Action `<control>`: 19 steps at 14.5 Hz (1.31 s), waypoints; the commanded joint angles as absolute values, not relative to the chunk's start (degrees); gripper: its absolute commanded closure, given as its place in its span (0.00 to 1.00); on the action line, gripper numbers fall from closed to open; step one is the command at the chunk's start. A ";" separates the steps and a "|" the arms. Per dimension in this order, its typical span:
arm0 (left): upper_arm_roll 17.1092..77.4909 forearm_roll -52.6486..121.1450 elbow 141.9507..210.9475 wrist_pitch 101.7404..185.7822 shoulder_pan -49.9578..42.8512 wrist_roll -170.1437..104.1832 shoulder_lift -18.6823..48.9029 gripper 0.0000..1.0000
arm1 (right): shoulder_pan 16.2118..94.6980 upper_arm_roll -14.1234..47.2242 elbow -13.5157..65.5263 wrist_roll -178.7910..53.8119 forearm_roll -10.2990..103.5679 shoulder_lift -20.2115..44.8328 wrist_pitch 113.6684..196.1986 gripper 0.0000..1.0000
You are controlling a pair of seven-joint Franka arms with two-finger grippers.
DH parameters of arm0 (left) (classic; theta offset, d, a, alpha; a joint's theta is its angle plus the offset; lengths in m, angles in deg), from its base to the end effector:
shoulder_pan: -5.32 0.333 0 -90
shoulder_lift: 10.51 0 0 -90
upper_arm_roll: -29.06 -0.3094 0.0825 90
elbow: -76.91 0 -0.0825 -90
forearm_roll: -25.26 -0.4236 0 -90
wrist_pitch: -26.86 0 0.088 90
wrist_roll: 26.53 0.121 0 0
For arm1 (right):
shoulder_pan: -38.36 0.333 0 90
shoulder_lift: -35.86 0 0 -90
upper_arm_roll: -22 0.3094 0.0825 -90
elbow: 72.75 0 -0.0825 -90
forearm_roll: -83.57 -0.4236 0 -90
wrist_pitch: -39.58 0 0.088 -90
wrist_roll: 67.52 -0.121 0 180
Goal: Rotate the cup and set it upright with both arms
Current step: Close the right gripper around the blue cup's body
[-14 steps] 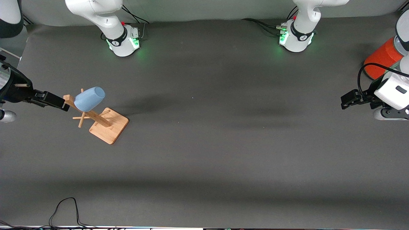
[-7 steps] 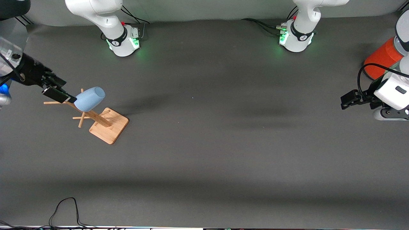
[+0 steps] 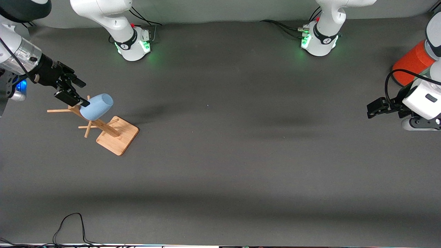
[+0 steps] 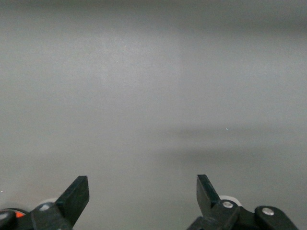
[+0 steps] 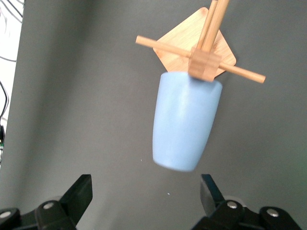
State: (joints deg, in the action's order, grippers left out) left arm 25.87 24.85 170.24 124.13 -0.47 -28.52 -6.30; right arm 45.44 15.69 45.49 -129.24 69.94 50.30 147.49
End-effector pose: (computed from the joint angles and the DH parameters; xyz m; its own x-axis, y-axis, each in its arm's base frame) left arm 0.6225 -0.0284 0.5404 0.9999 -0.0117 -0.0042 -0.0117 -0.9999 -0.0113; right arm 0.5308 0.0246 0.5200 0.4367 -0.8779 -0.1965 -0.8967 -0.4072 -0.1736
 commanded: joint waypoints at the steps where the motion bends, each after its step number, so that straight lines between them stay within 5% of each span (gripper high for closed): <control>1: 25.46 24.64 170.87 124.68 -1.09 -27.67 -6.82 0.00 | 45.65 15.41 48.19 -130.10 68.54 50.11 150.67 0.00; 9: 25.46 24.64 170.87 124.68 -1.09 -27.67 -6.73 0.00 | 45.39 14.18 48.27 -129.93 65.81 41.93 149.70 0.00; 19: 25.46 24.64 170.87 124.77 -1.18 -27.67 -6.56 0.00 | 45.21 14.00 48.27 -129.13 65.55 40.78 149.97 0.02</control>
State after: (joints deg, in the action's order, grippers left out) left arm 25.89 24.85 170.24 124.16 -0.50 -28.49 -6.07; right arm 45.32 14.24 48.78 -129.67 66.92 41.13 149.86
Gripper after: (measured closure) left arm 0.000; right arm 0.000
